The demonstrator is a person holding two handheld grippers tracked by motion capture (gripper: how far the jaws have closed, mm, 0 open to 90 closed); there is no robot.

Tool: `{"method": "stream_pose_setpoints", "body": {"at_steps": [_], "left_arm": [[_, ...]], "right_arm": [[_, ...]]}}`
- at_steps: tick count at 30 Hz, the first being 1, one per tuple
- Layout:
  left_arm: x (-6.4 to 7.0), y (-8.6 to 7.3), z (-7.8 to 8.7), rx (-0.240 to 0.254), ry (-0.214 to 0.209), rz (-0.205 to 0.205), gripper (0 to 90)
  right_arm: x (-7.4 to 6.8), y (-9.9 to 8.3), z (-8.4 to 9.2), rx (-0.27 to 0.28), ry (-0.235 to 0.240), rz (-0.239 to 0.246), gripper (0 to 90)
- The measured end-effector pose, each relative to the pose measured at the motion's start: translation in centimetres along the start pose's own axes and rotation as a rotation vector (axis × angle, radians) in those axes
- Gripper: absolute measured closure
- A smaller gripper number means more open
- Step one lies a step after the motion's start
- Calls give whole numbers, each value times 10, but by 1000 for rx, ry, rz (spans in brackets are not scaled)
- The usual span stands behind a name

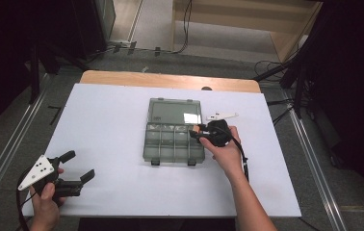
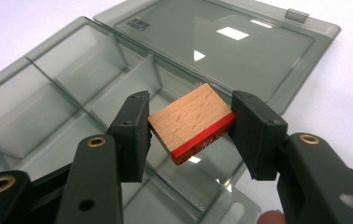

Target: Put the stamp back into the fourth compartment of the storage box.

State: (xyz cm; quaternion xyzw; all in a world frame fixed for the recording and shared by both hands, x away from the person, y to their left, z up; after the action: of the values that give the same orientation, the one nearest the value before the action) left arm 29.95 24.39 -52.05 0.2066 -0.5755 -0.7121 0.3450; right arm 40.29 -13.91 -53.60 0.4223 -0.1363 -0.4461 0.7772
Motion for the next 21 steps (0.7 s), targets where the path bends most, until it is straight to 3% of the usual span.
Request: {"method": "stream_pose_setpoints", "body": {"at_steps": [8, 13, 18, 21], "left_arm": [[-1, 0, -1, -13, 2, 4, 0], [-4, 3, 1, -14, 11, 12, 0], [-4, 7, 1, -11, 10, 16, 0], [-2, 12, 0, -11, 15, -1, 0]], "right_arm": [[4, -2, -3, -5, -1, -9, 469], [4, 1, 4, 16, 13, -21, 327], [0, 4, 11, 37, 73, -89, 95], [-1, 3, 14, 43, 67, -88, 54]]}}
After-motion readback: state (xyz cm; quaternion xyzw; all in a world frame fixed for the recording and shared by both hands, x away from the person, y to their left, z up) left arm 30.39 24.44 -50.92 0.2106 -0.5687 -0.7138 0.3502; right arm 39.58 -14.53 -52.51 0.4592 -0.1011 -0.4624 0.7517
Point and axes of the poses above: each handheld gripper's, and its own axes: z roughly backward along the jaws, y roughly out of its top, x roughly to its right, the point moved 9 cm from there along -z, roughly forward along the jaws, and after that the axes turned 2 degrees about x, right-handed, at the moved point
